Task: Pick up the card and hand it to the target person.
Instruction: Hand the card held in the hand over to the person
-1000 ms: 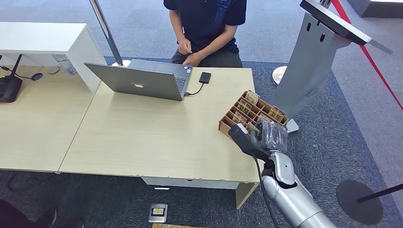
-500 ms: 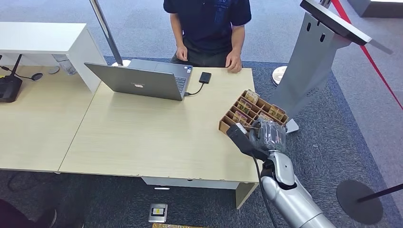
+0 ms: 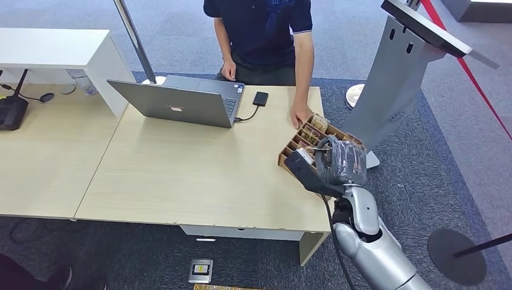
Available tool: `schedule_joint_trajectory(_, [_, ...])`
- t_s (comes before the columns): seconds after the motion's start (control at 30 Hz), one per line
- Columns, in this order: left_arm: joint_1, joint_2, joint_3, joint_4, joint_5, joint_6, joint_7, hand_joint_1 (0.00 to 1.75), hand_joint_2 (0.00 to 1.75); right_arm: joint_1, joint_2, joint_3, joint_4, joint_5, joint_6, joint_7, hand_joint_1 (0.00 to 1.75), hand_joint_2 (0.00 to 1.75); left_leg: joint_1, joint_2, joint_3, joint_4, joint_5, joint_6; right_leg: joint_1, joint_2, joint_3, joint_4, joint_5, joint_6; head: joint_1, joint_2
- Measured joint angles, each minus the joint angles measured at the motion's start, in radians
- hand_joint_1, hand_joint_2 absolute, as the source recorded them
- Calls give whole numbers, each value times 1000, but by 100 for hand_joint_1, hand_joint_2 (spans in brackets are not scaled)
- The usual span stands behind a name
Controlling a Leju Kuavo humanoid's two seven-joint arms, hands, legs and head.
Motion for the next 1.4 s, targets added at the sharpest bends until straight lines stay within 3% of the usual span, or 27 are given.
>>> schedule_joint_trajectory(0.17, [0, 0, 0, 0, -1, -3, -2, 0, 0, 1, -4, -7, -61, -18, -4, -12, 156, 175, 0, 0, 0, 0, 0, 0, 0, 0, 0, 0, 0, 0, 0, 0])
schedule_joint_trajectory(0.7, [-1, 0, 0, 0, -18, -19, 8, 0, 0, -35, 33, 1, -89, -392, -51, -183, 153, 175, 0, 0, -1, 0, 0, 0, 0, 0, 0, 1, 0, 0, 0, 0])
schedule_joint_trajectory(0.97, [-3, 0, -4, 0, -33, -32, 3, 0, 0, -102, 100, 18, 15, -481, -60, -267, 153, 175, 0, -1, -1, 0, 0, 0, 0, 0, 0, 1, 0, 0, 0, 0])
schedule_joint_trajectory(1.4, [-5, 0, -23, 0, -45, -33, 18, 0, 0, -148, 206, 70, 175, -538, -19, -319, 145, 175, 0, -1, -3, 0, 0, 0, 0, 0, -1, 1, 0, 0, 0, 0])
